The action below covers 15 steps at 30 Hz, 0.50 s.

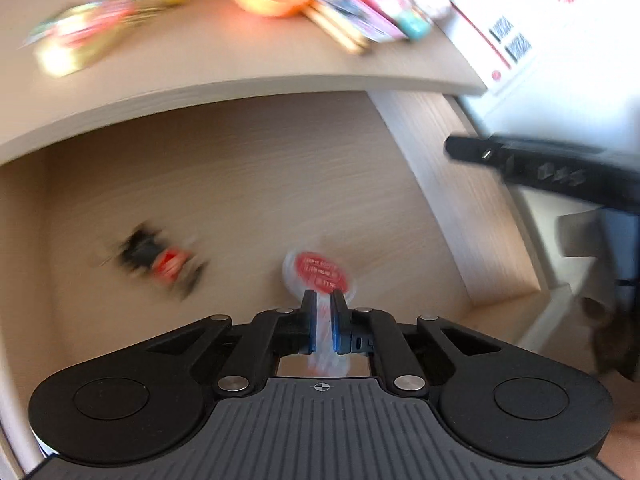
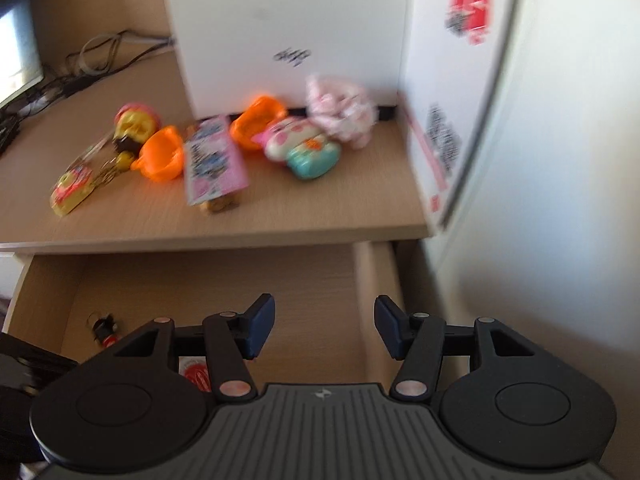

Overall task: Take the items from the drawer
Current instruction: 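Grasp the red-and-white round lid by its stem with the left tool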

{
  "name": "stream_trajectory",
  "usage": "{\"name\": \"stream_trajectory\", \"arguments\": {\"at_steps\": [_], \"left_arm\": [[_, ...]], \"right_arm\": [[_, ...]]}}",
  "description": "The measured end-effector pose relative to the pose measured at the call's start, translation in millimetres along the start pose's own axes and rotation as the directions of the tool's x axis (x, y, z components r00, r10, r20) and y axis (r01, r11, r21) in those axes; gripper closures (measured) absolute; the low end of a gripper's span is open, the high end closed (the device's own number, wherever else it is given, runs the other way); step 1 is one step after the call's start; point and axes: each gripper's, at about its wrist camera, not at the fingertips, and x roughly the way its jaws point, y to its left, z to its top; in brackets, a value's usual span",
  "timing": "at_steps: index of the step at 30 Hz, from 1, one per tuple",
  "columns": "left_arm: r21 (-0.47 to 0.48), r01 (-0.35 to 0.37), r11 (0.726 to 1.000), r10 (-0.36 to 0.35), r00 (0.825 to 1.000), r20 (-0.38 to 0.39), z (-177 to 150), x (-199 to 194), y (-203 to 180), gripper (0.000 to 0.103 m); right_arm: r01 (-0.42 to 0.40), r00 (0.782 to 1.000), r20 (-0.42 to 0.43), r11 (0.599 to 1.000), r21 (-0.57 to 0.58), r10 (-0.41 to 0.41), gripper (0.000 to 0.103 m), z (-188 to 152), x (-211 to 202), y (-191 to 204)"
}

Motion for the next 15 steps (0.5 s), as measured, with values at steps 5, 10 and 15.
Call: {"name": "stream_trajectory", "arguments": {"at_steps": [5,10,15], "left_arm": [[-0.03,-0.064,0.998,0.064,0.998,-0.005,-17.1,-15.7,23.7,0.095],[-0.027,0.008,1.0,-0.011,0.996,-0.087,-23.4,-3.3,25.3,0.093],[0.004,0.033,0.999,-0.032,0.989,-0.142,-15.2,31.3,5.6,0.087]], "right_arm": [[-0.085,0.994,-0.074,0.993,-0.083,0.079,0.047,-6.6,15.9,35.6],[-0.086,0.991,-0.11,0.986,-0.142,0.071,0.047,-5.8,25.1,55.8],[-0.051,0.992,-0.125,0.99,-0.134,0.034,0.047,-7.4,27.2,51.4]]}}
